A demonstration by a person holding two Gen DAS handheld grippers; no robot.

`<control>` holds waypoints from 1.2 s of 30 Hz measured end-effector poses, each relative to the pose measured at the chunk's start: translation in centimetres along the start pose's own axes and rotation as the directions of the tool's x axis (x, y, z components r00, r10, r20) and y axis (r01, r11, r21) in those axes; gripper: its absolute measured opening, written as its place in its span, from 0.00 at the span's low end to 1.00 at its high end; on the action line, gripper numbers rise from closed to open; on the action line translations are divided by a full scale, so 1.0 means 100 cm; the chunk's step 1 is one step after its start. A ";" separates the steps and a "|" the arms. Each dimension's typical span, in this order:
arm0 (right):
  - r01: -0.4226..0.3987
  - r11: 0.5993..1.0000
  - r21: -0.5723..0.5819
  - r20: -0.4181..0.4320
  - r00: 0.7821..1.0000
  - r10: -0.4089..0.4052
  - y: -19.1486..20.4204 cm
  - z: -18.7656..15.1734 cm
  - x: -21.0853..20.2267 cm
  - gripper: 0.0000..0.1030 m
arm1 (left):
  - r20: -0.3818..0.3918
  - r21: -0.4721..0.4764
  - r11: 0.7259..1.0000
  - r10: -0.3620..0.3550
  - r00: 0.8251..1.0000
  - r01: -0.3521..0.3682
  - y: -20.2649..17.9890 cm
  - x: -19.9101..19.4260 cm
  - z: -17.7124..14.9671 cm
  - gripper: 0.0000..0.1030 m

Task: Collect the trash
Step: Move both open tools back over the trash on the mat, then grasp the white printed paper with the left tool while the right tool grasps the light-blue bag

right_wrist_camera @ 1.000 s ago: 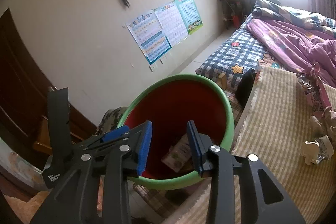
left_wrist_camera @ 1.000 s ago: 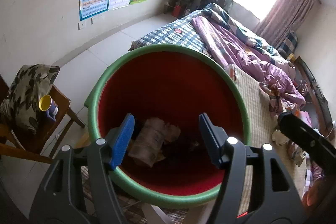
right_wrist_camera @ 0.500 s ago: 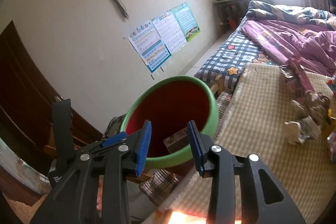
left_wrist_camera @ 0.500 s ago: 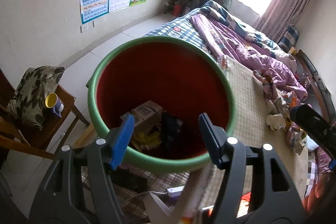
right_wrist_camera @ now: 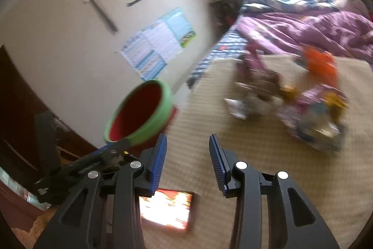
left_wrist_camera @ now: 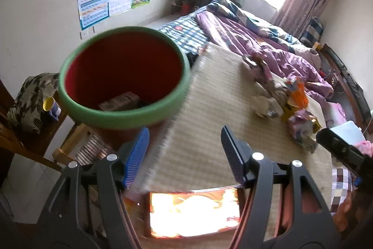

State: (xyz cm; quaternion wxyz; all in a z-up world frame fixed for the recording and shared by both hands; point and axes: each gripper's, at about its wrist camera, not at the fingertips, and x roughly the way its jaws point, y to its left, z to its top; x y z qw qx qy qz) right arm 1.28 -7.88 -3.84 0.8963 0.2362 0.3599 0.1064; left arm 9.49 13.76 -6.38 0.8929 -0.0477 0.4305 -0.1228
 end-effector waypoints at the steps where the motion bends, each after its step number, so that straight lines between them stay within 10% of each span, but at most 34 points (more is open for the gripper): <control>1: 0.015 1.000 0.015 0.001 1.000 -0.015 -0.013 -0.002 -0.005 0.37 | -0.001 0.001 1.000 -0.002 1.000 0.002 -0.007 -0.001 -0.004 0.59; 10: 0.222 0.969 0.114 0.012 0.974 -0.224 -0.130 0.001 -0.038 0.49 | -0.026 0.007 1.000 -0.003 1.000 0.003 -0.062 0.000 -0.034 0.59; 20: 0.187 0.977 0.105 -0.103 0.979 -0.176 -0.150 0.006 0.010 0.60 | -0.037 0.041 0.999 0.003 0.999 -0.001 -0.097 0.011 -0.024 0.60; 24: 0.185 0.978 0.092 -0.144 0.975 -0.171 -0.157 0.003 0.020 0.37 | -0.049 0.052 0.999 0.010 0.999 -0.007 -0.104 0.023 -0.017 0.62; 36: 0.057 0.989 0.137 -0.162 0.986 -0.034 -0.160 -0.015 -0.011 0.29 | -0.126 0.045 0.999 0.009 0.992 -0.003 -0.124 0.101 0.023 0.62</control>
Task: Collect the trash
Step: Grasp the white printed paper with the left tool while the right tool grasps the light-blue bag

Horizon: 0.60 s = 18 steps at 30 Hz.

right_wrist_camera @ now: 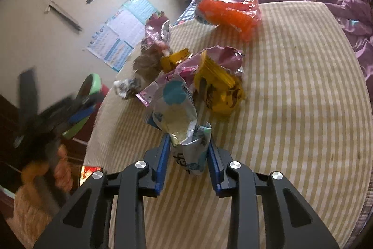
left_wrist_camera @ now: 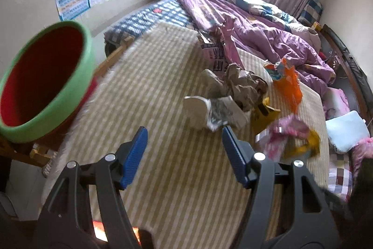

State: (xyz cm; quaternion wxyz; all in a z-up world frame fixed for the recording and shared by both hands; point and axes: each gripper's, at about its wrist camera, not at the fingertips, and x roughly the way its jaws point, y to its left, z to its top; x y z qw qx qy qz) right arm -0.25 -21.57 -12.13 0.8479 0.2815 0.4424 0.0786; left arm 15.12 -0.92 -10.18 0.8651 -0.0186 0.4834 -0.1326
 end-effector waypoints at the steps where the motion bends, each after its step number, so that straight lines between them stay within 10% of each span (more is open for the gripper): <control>1: -0.002 1.000 -0.008 0.001 1.000 0.002 0.003 -0.002 -0.002 0.29 | -0.011 -0.002 1.000 -0.001 1.000 0.001 -0.002 0.008 0.004 0.62; 14: -0.052 0.998 -0.042 0.026 0.998 0.053 0.014 -0.007 -0.022 0.29 | -0.092 0.024 0.999 0.036 0.995 -0.034 -0.012 0.055 0.018 0.67; 18: -0.060 0.998 -0.034 0.011 0.998 0.060 0.013 -0.009 -0.019 0.29 | -0.099 0.033 0.999 0.028 0.995 -0.025 -0.012 0.055 0.017 0.35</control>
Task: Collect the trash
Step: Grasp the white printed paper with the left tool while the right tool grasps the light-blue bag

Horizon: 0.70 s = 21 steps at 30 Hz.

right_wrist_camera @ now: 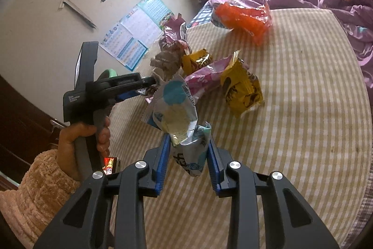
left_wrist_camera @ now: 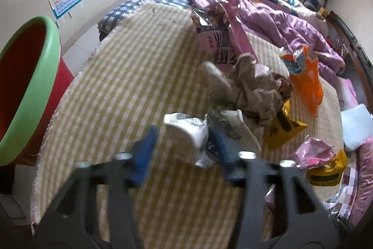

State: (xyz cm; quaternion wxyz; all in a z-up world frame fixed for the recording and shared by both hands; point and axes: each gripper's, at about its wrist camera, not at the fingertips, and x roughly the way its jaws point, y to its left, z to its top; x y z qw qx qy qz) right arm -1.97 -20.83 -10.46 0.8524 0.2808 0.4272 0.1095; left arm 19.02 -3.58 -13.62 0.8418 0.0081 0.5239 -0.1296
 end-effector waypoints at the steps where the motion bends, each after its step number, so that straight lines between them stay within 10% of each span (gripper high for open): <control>1: -0.002 1.000 0.002 -0.002 1.000 0.002 0.000 0.000 0.001 0.29 | 0.005 0.004 1.000 0.000 1.000 0.000 0.000 -0.002 -0.001 0.31; 21: -0.037 0.999 -0.038 0.044 0.998 0.038 0.032 -0.001 -0.003 0.29 | 0.190 0.026 1.000 -0.013 0.982 0.008 -0.004 -0.099 -0.051 0.31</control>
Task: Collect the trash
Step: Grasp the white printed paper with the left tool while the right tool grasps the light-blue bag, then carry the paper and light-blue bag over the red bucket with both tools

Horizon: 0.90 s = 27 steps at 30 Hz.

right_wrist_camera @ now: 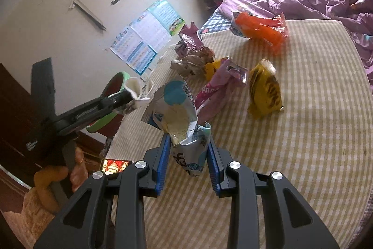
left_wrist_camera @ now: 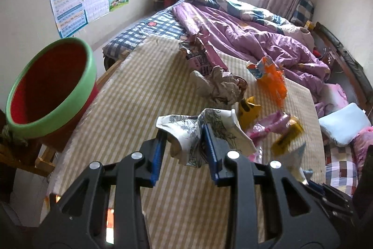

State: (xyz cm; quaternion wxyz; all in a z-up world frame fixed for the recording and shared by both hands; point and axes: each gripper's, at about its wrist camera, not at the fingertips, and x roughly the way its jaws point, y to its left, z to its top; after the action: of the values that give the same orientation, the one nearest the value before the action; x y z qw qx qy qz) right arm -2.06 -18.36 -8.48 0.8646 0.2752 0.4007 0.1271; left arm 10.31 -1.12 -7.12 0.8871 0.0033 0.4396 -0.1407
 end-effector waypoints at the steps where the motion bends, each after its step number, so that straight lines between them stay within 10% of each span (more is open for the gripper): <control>1: 0.002 1.000 -0.005 0.000 1.000 -0.002 0.002 0.000 0.000 0.29 | 0.001 -0.008 1.000 0.001 1.000 -0.001 0.003 -0.003 -0.003 0.31; 27: 0.058 0.995 -0.077 0.127 0.991 -0.047 0.032 0.005 -0.024 0.30 | 0.028 -0.058 0.998 -0.005 1.000 0.007 0.027 -0.040 -0.039 0.31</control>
State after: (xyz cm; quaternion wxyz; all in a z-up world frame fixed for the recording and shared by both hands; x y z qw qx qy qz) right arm -3.19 -17.02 -4.90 0.9014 0.2369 0.3475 0.1029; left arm 5.61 2.95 -6.69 0.8924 -0.0258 0.4311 -0.1307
